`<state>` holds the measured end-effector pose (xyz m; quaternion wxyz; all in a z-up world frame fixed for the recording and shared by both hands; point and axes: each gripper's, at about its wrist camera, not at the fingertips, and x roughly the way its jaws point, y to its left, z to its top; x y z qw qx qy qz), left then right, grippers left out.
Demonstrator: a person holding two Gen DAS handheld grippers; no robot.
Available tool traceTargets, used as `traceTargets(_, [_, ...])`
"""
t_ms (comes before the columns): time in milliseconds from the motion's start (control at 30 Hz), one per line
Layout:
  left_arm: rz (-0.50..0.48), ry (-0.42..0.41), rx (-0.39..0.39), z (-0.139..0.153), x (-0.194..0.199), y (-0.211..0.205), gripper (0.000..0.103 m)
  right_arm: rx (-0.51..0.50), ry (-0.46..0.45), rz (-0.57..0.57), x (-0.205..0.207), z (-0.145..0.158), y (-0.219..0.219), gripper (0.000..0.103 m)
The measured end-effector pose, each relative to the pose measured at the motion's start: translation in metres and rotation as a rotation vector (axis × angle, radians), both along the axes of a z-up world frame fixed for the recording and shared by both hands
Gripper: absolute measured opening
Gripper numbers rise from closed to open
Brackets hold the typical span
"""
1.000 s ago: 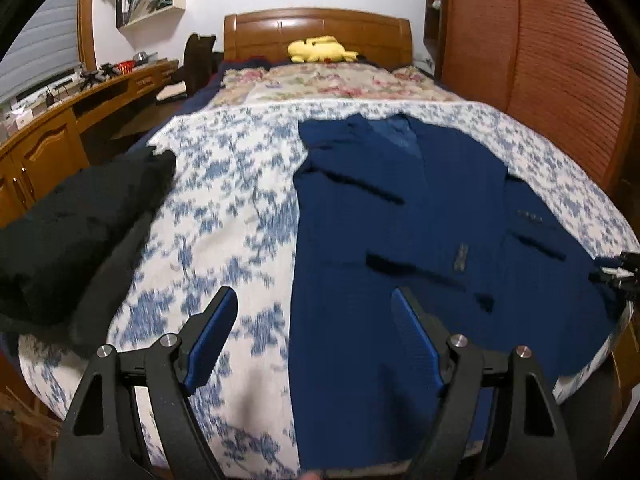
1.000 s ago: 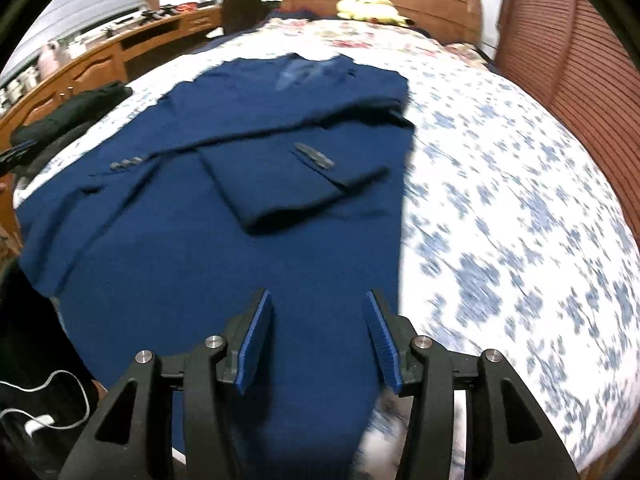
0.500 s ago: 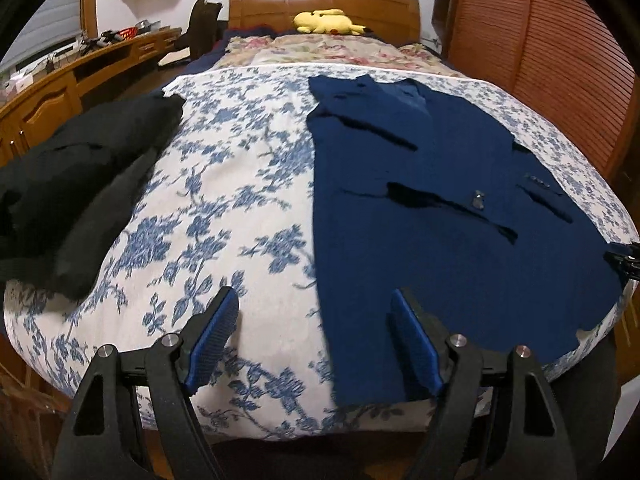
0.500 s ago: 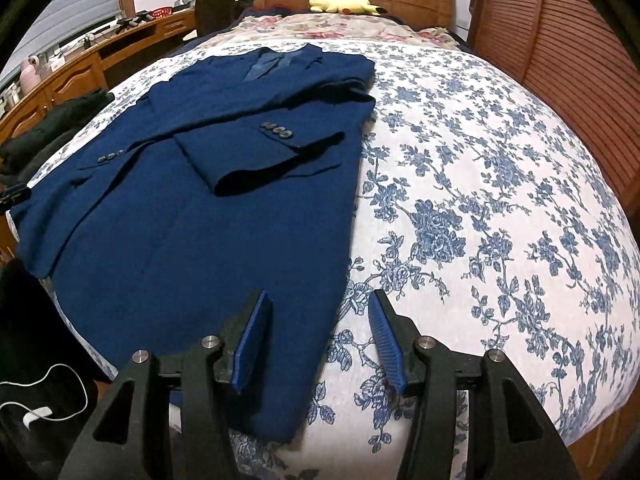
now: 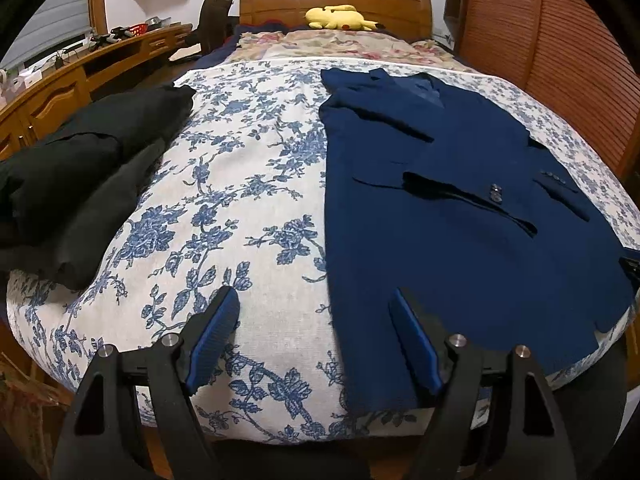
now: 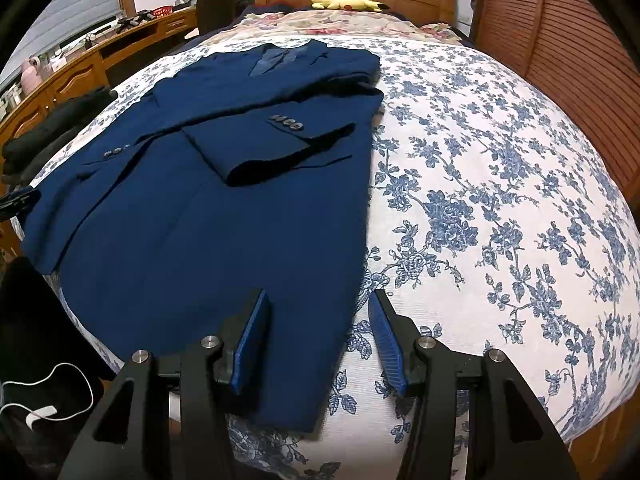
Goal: Fold large clothes
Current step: 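Grasp the blazer hem with both grippers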
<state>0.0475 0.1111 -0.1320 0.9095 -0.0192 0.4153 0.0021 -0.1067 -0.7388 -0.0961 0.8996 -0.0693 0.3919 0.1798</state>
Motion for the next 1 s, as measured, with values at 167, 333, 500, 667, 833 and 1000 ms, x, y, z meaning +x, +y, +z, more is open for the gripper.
traceTargets(167, [-0.038,0.002,-0.015,0.001,-0.006,-0.005,0.078,0.013,0.019,0.034,-0.003,0.001,0.000,0.054])
traceTargets(333, [-0.057,-0.003,-0.037,0.000,-0.020,-0.006,0.068,0.031,0.033,0.061,-0.007,-0.001,0.000,0.054])
traceTargets(500, [-0.070,-0.005,-0.076,0.002,-0.029,-0.003,0.050,0.057,0.032,0.075,-0.005,-0.002,0.000,0.050])
traceTargets(667, [-0.094,0.005,-0.101,0.004,-0.031,-0.008,0.033,0.077,0.022,0.091,-0.004,-0.002,0.002,0.031])
traceTargets(833, [-0.100,0.017,-0.111,0.007,-0.027,-0.009,0.013,0.104,0.006,0.096,-0.004,-0.002,0.002,0.013])
traceTargets(1000, [-0.120,-0.017,-0.126,0.031,-0.024,-0.007,0.006,0.147,-0.063,0.089,-0.006,0.015,-0.002,0.009])
